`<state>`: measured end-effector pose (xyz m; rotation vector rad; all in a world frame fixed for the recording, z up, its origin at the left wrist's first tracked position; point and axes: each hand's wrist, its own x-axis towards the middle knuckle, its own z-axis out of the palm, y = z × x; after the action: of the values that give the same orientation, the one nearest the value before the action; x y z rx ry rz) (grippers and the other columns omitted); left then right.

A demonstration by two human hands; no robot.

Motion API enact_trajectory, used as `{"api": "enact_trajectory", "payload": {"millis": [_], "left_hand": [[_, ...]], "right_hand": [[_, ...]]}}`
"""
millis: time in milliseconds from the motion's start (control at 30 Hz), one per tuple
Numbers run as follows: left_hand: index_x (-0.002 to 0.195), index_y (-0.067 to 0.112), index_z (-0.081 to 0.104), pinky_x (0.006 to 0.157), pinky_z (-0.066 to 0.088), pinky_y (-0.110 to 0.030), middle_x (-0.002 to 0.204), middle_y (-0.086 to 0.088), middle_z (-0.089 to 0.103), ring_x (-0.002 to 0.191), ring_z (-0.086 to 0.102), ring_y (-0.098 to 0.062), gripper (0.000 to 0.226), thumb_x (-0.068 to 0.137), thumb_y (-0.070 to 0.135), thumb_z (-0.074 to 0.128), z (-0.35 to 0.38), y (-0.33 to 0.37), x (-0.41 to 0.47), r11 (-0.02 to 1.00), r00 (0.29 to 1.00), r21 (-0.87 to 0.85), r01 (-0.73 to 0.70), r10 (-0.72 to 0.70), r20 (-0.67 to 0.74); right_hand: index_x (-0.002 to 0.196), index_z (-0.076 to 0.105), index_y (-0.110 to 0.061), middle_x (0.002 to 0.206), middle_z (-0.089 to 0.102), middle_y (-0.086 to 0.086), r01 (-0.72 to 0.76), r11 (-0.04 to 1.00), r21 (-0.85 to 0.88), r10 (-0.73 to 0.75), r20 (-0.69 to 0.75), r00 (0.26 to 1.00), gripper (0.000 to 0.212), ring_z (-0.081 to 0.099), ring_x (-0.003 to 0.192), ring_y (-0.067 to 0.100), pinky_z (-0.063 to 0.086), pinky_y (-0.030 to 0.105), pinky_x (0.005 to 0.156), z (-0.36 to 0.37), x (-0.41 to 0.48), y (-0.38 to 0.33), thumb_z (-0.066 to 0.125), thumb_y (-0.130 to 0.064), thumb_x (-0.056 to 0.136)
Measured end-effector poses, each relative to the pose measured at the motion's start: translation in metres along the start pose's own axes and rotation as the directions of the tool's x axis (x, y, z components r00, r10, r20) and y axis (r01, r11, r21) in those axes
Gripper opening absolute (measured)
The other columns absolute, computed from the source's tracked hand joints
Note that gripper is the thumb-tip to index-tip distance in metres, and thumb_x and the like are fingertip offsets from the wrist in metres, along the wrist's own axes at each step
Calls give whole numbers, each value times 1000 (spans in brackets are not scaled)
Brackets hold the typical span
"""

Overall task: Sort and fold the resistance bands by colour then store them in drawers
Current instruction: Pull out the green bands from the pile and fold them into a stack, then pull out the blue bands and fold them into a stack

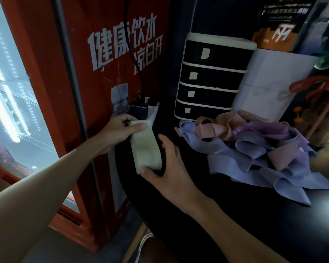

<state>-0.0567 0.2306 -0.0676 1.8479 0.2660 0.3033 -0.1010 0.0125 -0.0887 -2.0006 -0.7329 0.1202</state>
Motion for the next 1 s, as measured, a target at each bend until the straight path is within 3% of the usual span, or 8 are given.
{"api": "enact_trajectory", "payload": {"millis": [133,233,300,367,433,600,800,1000], "left_hand": [[109,19,64,76,43,-16,110,6,61,101,59,-10,33,85,39,75,3,6,-3,946,985,290,-149,169,-45],[108,26,60,84,39,-7,110,11,58,104,56,-1,25,88,30,74,-2,12,-24,862,903,349,-368,420,-85],[103,24,66,90,41,-14,108,11,63,106,59,-3,16,89,28,73,-5,14,-43,813,856,311,-492,517,3],[103,24,71,94,42,-17,112,10,66,111,60,-8,25,87,43,67,-6,13,-59,810,861,291,-509,479,172],[105,27,72,92,39,-10,117,14,65,115,59,-6,38,83,55,61,-8,9,-66,801,867,344,-490,406,290],[107,27,70,102,41,-20,120,19,60,118,54,0,43,81,58,55,-6,15,-74,732,864,461,-502,410,291],[108,26,67,96,48,-35,108,14,61,105,56,-3,20,93,37,60,1,24,-80,671,868,551,-496,384,315],[109,25,66,93,48,-42,105,17,58,104,55,-9,17,95,30,60,7,30,-87,599,854,615,-513,425,299]], "right_hand": [[131,38,-46,131,46,-15,94,991,-93,-95,-15,995,55,49,117,8,41,43,105,1,1,5,66,-49,84],[130,40,-45,128,48,-15,101,992,-80,-103,-19,995,55,51,116,9,43,43,103,1,1,8,67,-48,83],[131,41,-45,127,49,-15,107,992,-73,-110,-32,993,56,52,115,8,44,41,102,0,2,9,68,-48,82],[133,42,-41,127,52,-14,104,993,-53,-106,-38,994,58,53,115,6,47,38,100,0,3,9,69,-46,82],[135,43,-36,127,54,-13,100,995,-22,-100,-36,994,61,55,114,5,50,36,97,1,3,9,71,-43,82],[140,39,-28,130,53,-7,99,995,-10,-99,-12,995,69,53,117,6,49,29,99,-1,2,7,74,-38,82],[142,39,-26,128,52,-7,109,991,-80,-110,-5,994,67,52,112,4,44,17,94,-21,-12,8,73,-28,85],[116,57,-28,103,56,-22,160,927,-338,-221,-153,963,32,52,98,0,48,40,90,-91,-45,32,68,-28,86]]}}
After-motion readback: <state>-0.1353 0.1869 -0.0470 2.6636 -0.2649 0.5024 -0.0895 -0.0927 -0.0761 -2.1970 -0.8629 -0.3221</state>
